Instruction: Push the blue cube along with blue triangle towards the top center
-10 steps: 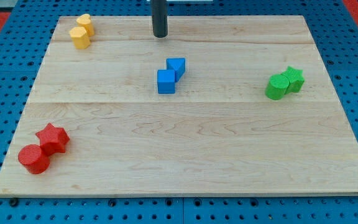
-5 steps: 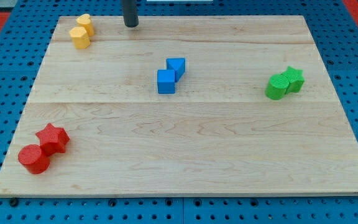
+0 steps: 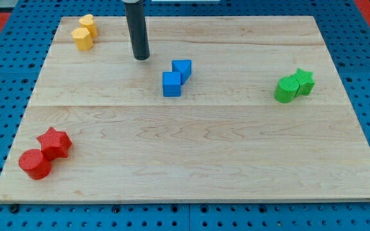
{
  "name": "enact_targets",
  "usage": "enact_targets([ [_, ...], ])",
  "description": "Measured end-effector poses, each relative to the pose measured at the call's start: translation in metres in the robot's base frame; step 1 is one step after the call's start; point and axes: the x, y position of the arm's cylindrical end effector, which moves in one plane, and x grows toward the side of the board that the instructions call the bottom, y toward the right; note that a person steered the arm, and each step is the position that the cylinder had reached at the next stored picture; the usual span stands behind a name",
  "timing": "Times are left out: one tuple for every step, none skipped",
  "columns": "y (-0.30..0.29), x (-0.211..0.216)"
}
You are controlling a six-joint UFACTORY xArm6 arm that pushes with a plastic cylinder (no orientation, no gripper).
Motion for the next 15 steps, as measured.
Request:
enact_targets([
  [0.000,0.041],
  [-0.001,0.074],
  [-0.001,0.080],
  [0.004,0.084],
  [0.010,0.084],
  [0.050,0.077],
  [0.064,0.072],
  [0.064,0.085],
  [0.073,0.113],
  [0.078,0.110],
  [0.101,0.098],
  [0.105,0.088],
  [0.105,0.074],
  [0.105,0.050],
  [0.104,0.026],
])
